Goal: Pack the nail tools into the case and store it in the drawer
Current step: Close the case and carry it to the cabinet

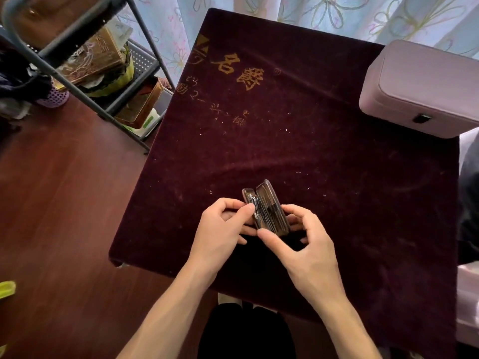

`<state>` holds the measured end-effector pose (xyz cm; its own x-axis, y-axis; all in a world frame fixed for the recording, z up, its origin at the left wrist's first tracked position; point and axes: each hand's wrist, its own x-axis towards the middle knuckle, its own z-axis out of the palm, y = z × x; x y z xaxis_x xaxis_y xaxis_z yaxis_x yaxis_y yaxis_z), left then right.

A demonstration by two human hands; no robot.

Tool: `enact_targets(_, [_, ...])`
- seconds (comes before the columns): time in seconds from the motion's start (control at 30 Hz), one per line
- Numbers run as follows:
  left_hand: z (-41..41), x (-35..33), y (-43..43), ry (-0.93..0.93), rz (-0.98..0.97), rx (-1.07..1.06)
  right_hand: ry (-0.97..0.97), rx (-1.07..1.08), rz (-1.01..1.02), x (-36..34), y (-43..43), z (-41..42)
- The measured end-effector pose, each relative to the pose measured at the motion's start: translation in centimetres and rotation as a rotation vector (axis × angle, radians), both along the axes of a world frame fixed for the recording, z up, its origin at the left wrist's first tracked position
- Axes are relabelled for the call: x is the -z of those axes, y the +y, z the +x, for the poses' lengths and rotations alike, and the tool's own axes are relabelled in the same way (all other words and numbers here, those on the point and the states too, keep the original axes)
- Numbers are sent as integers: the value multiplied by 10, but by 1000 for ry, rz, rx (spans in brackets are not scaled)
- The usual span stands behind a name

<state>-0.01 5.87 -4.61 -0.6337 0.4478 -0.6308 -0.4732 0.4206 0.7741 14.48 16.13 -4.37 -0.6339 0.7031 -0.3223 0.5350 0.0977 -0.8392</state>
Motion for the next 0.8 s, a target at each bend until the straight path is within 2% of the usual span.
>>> enact_targets(0.13, [3,-5,8,-6,18,14,-34,-75,70,3,-1,-5])
enact_targets(0.23, [2,-4,9,72,-8,75,-24,-71,105,6,2,-4])
enact_targets(0.33, [-4,0,-1,353,-56,200,-27,-128,138,4,11,-1])
enact_targets(0.4, [-12,0,-12,583,-77,403,-30,-204,163,2,19,2])
enact_targets(0.43, [-16,-1,-16,641,-73,503,-32,-246,177,1,23,2])
enact_targets(0.53, [-22,0,-21,654,-51,637,-35,-333,217,0,36,3])
enact_targets(0.8, [-19,8,-19,608,-14,563,12,-291,205,6,41,1])
